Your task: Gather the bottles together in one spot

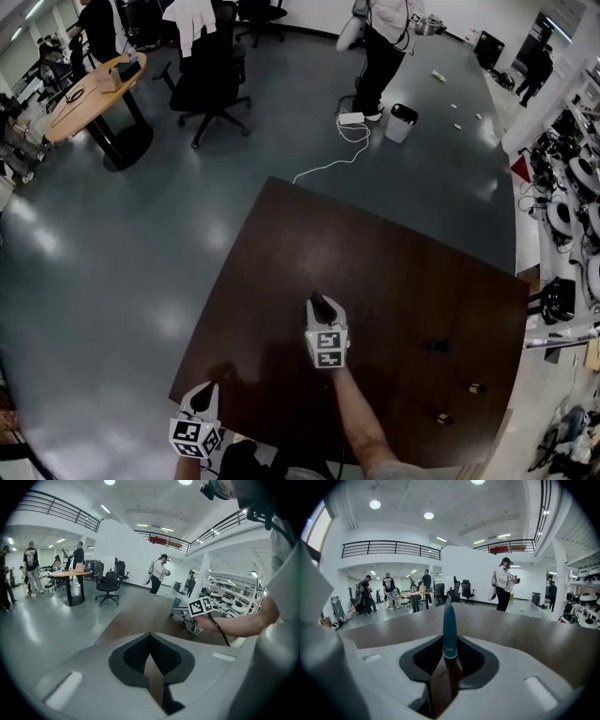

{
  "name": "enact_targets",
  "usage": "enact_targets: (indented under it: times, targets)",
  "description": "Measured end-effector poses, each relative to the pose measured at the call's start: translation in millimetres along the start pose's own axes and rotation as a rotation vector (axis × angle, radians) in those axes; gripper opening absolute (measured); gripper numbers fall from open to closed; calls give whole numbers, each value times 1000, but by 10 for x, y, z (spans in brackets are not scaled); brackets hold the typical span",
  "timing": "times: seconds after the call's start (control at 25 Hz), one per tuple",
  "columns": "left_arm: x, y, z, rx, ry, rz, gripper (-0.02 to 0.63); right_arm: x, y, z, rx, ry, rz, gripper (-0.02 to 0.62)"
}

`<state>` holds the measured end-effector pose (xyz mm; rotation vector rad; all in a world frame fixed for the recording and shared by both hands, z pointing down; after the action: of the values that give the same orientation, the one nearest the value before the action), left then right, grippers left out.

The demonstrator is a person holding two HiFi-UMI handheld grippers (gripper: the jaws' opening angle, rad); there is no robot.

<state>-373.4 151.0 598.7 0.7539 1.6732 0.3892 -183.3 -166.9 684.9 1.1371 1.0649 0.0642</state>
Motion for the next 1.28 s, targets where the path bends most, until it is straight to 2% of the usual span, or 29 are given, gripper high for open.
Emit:
enact_targets:
  times: [0.52, 0.96, 1.28]
  targets:
    - [73, -43, 81, -64, 57, 20, 0, 684, 148, -39, -61, 33, 52, 97]
    - [63, -55, 250, -162, 156, 30, 0, 1505, 706, -274, -124, 95, 51, 97]
    - [118, 46, 312, -220, 221, 17, 0, 1777, 1079, -574, -152, 120, 26, 97]
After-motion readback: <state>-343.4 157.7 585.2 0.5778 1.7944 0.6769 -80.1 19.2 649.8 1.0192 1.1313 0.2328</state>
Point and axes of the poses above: the fingertips, and each gripper's own axes: x backward along the fingers, z to its right, y out of its underside, the point moved 9 cm from there along x, backward along the fingers, and after that the axes turned 13 degrees about -z, right-handed, at the moved point
